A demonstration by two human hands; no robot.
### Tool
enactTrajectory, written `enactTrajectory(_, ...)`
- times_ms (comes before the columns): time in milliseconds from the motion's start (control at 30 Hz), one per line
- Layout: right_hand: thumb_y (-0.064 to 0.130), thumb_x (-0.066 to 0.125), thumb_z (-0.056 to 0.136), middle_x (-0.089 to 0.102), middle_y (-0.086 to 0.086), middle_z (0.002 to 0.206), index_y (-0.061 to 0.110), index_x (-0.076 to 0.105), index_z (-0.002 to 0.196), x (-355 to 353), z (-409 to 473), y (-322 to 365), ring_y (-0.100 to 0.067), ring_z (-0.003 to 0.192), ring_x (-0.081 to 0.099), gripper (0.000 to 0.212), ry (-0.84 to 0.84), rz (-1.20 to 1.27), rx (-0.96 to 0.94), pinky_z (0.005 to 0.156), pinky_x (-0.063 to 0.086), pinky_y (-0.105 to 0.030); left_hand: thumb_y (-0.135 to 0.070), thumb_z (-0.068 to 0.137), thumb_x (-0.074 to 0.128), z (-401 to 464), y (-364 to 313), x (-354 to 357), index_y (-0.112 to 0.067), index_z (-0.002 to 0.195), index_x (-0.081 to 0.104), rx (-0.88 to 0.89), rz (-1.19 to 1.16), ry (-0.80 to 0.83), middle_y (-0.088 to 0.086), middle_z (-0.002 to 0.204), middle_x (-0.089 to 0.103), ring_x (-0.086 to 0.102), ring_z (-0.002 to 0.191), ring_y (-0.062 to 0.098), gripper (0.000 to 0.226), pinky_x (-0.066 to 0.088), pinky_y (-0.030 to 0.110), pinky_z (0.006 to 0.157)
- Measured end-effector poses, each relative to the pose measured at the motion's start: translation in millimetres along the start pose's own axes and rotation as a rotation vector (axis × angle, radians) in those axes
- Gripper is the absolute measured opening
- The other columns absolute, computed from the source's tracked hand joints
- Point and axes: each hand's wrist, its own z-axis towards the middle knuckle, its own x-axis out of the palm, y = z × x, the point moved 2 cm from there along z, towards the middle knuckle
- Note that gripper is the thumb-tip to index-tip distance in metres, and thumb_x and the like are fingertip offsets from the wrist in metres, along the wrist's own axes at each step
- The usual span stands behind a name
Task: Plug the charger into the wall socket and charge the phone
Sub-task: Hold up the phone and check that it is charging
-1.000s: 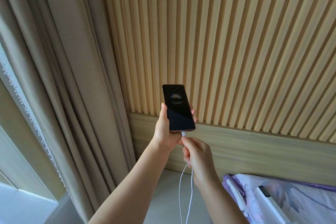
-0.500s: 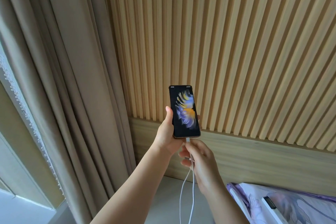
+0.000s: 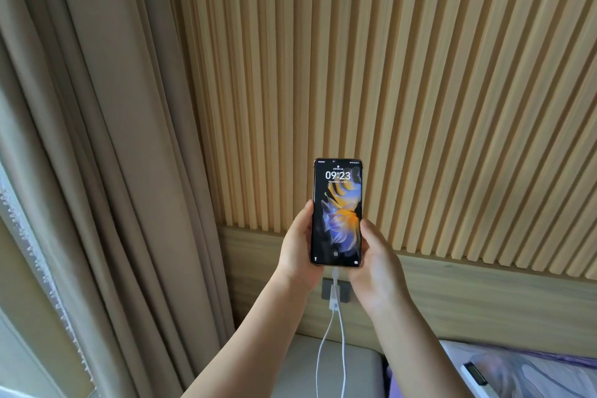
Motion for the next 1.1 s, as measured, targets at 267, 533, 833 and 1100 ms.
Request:
enactTrajectory(267, 0.027, 0.048, 0.096, 0.072, -0.011, 0.112, 0.008, 0.063, 0.12, 2, 2, 13, -0.021, 0.099, 0.068, 0.035, 0.032, 0.0, -0.016, 0.083, 0.051, -0.035, -0.036, 0.093, 0.044, 2, -7, 13, -0.009, 0.108, 0.07, 0.013, -0.057, 0.018, 0.013, 0.101, 0.071, 0.064, 0.095, 0.03, 0.04, 0.047, 0.04, 0.094)
enactTrajectory(533, 0.027, 0.049, 0.095, 0.069, -0.016, 0.114, 0.005, 0.062, 0.122, 0, 0, 17, -0.024, 0.103, 0.065, 0.037, 0.013, 0.016, -0.015, 0.087, 0.05, -0.036, -0.035, 0.092, 0.044, 2, -7, 20, -0.01, 0.099, 0.072, -0.002, -0.101, 0.022, 0.014, 0.101, 0.07, 0.063, 0.096, 0.03, 0.039, 0.045, 0.041, 0.099)
enactTrajectory(833, 0.026, 0.049, 0.096, 0.064, -0.021, 0.125, 0.007, 0.064, 0.12, -6, -2, 21, -0.032, 0.121, 0.059, 0.034, 0.008, -0.001, -0.055, 0.105, 0.043, -0.045, -0.04, 0.092, 0.043, 0, -2, 24, -0.014, 0.104, 0.072, -0.003, -0.046, 0.027, 0.014, 0.104, 0.071, 0.064, 0.101, 0.032, 0.04, 0.045, 0.045, 0.1)
enactTrajectory(1100, 0.027, 0.049, 0.096, 0.066, -0.019, 0.122, 0.009, 0.066, 0.118, -8, -2, 26, -0.029, 0.118, 0.061, 0.033, 0.025, 0.016, -0.051, 0.099, 0.047, -0.042, -0.04, 0.091, 0.043, 2, 1, 29, -0.016, 0.101, 0.07, -0.01, -0.016, 0.02, 0.012, 0.102, 0.069, 0.059, 0.104, 0.033, 0.037, 0.039, 0.048, 0.106)
